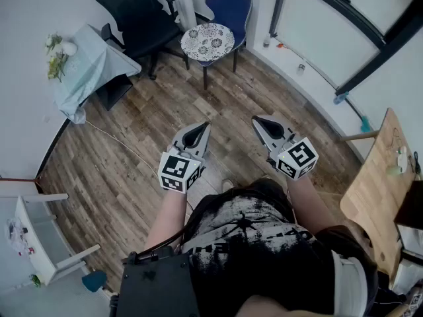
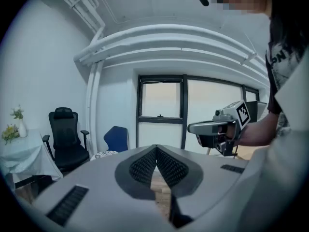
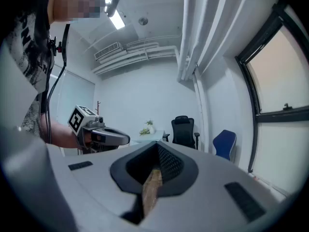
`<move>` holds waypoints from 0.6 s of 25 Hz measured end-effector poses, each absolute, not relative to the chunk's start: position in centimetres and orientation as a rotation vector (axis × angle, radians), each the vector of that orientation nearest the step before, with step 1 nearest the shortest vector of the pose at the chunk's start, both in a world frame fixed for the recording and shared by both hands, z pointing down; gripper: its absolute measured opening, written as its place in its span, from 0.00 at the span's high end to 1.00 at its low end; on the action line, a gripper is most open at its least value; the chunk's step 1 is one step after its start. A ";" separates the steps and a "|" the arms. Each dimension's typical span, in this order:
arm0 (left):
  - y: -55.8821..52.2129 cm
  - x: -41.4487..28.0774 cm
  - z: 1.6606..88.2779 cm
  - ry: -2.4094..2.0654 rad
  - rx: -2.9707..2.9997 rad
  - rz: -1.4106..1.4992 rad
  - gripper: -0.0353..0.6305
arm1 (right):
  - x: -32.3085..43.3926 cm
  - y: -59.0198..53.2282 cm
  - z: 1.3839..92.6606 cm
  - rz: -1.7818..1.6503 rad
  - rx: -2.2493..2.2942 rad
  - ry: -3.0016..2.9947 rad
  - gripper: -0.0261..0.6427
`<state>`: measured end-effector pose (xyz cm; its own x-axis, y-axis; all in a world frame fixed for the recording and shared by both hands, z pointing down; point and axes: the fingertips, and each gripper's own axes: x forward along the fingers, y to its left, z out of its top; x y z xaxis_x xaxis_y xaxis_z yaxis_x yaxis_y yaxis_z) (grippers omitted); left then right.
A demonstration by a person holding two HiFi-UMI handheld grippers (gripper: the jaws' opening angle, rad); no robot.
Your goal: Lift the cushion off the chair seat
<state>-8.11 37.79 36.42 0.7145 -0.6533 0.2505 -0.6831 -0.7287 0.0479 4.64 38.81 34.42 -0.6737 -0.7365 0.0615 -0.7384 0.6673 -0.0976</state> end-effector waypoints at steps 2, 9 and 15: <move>37.8 -8.6 36.6 -1.090 2.777 0.324 0.93 | 4.2 38.6 34.3 0.177 1.259 -2.851 0.94; 37.3 -9.6 36.8 -1.097 2.770 0.319 0.93 | 3.0 38.2 34.2 0.177 1.249 -2.845 0.94; 36.9 -10.5 37.1 -1.102 2.752 0.299 0.93 | 2.6 37.6 33.9 0.180 1.288 -2.856 0.94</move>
<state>-10.50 36.94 37.13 0.7083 -0.6624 0.2440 -0.6948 -0.7153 0.0750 2.61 37.61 33.94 -0.6633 -0.7467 0.0502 -0.7471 0.6567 -0.1031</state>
